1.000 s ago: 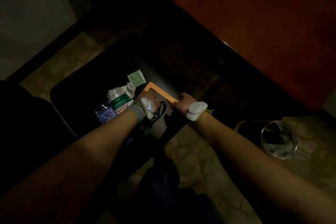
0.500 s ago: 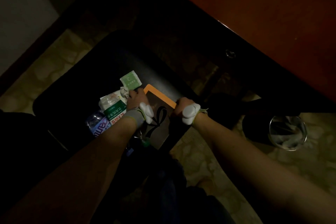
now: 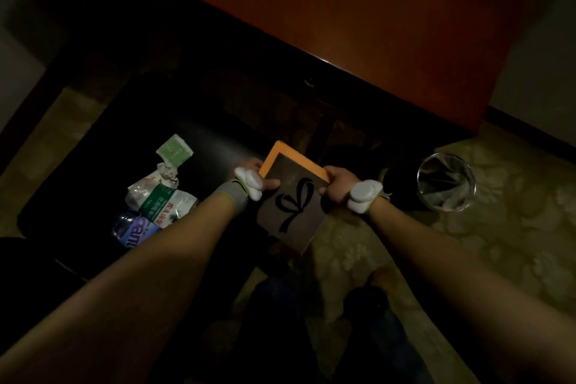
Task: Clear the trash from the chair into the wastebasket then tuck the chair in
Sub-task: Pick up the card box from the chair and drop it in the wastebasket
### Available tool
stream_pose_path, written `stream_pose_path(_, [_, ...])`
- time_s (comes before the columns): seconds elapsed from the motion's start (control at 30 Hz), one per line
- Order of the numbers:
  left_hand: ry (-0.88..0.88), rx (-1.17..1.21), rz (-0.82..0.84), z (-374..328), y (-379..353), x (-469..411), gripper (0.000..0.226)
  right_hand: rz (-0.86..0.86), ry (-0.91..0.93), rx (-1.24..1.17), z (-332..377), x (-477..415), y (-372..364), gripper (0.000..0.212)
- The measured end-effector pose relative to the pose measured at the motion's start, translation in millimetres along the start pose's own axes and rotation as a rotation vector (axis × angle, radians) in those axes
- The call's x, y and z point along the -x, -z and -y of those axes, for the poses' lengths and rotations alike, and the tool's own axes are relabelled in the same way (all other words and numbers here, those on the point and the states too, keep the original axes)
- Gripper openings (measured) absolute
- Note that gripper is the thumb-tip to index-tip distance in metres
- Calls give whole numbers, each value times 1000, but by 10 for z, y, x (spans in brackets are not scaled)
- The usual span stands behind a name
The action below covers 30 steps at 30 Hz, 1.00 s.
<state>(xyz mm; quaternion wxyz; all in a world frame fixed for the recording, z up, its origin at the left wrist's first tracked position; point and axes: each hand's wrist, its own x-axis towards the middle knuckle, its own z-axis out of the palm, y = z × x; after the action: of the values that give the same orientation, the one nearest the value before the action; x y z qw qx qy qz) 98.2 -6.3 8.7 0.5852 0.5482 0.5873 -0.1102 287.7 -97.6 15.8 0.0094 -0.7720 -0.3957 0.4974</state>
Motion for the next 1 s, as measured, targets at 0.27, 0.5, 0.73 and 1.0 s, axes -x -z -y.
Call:
stream_pose_path(0.27, [139, 182, 175, -353, -1355, -45, 28, -127, -233, -380, -1588, 426, 603, 40])
stream_pose_path(0.5, [271, 431, 289, -963, -2840, -110, 21, -211, -508, -768, -3088, 645, 729, 31])
stream_pose_path(0.73, [214, 445, 279, -1660, -3922, -352, 48, -207, -681, -951, -4115, 624, 1037, 29])
stream_pose_path(1.0, [156, 268, 227, -2226, -4796, -1109, 41, -210, -634, -1042, -4966, 32, 1518, 12])
